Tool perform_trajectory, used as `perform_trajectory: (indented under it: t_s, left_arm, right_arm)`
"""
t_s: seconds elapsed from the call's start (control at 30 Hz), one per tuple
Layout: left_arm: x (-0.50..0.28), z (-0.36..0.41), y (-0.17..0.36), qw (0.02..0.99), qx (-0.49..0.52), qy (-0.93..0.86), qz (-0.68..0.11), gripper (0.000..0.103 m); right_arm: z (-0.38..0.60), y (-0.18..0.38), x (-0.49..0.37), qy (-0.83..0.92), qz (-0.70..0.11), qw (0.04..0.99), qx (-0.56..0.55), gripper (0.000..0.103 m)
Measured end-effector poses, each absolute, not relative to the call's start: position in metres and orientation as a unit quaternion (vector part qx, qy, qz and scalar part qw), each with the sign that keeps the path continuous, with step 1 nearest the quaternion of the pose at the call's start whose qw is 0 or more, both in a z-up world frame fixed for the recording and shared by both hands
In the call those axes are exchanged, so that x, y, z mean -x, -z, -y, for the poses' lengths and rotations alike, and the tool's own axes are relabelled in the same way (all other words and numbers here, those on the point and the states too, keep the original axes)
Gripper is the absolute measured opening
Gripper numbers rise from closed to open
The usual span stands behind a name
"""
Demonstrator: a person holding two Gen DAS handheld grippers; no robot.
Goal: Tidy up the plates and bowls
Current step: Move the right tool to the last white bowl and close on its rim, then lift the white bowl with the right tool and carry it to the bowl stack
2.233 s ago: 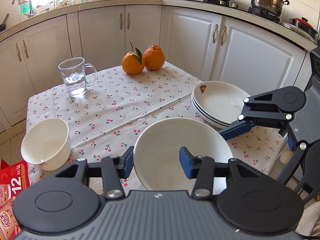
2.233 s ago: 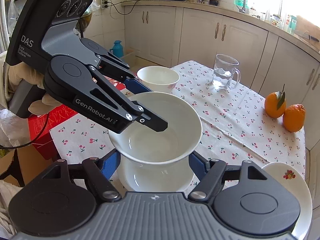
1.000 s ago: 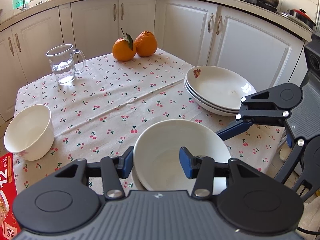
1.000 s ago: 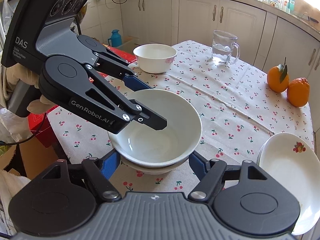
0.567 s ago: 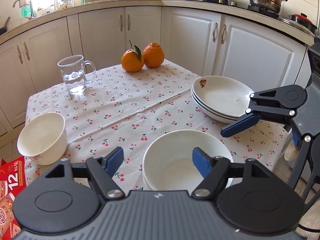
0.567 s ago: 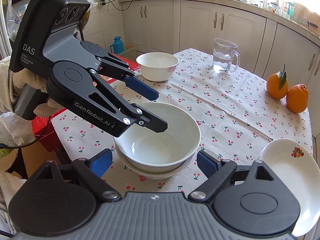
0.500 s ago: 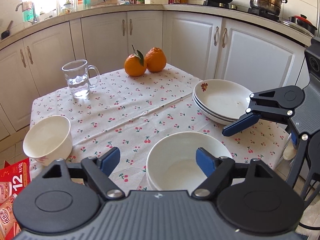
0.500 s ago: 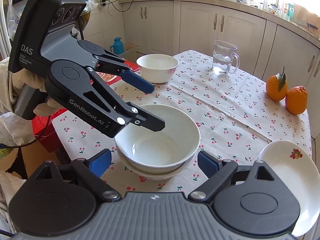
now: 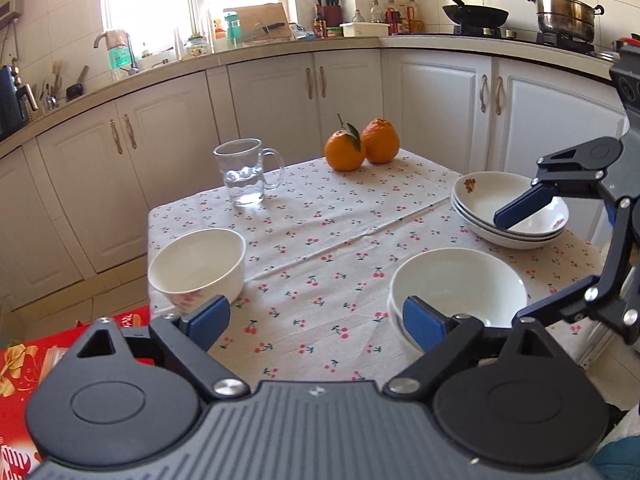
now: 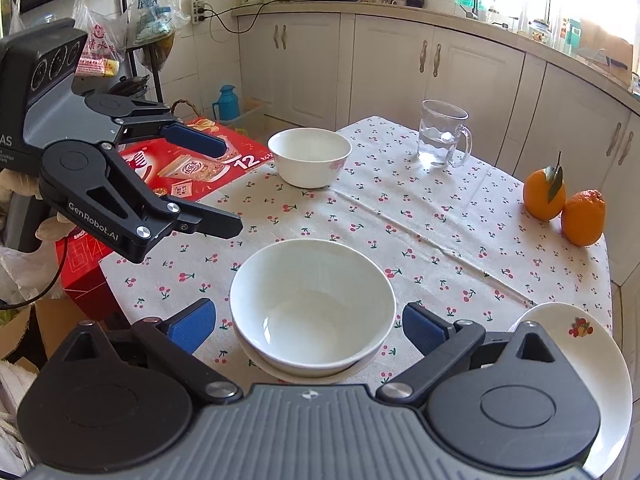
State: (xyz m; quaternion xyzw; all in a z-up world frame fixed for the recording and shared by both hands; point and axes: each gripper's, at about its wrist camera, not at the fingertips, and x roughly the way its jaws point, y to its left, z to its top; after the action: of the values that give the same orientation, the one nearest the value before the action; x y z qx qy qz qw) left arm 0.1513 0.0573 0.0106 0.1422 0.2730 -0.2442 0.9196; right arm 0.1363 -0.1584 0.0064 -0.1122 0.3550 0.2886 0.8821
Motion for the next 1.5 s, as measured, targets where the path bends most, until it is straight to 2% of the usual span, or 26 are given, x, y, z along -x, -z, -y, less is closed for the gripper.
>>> perform_trajectory:
  t_s: [0.23, 0.57, 1.1, 1.5]
  left_arm:
    - [-0.176, -0.084, 0.007, 0.934, -0.144, 0.190, -0.268, 0.093]
    - [-0.240, -0.103, 0.031, 0.938, -0.121, 0.170, -0.277, 0.093]
    - [-0.290, -0.100, 0.060, 0.936, -0.097, 0.170, -0.293, 0.093]
    - [-0.297, -0.098, 0.058, 0.933, -0.088, 0.186, -0.294, 0.090]
  right_arm:
    - [0.132, -0.022, -0.169, -0.307, -0.352, 0.875, 0.131, 0.101]
    - [0.085, -0.030, -0.265, -0.347, -0.375, 0.846, 0.153, 0.101]
    - [0.028, 0.019, -0.390, -0.379, -0.445, 0.802, 0.120, 0.098]
    - [0.022, 0.041, -0.414, -0.382, -0.470, 0.791, 0.093, 0.077]
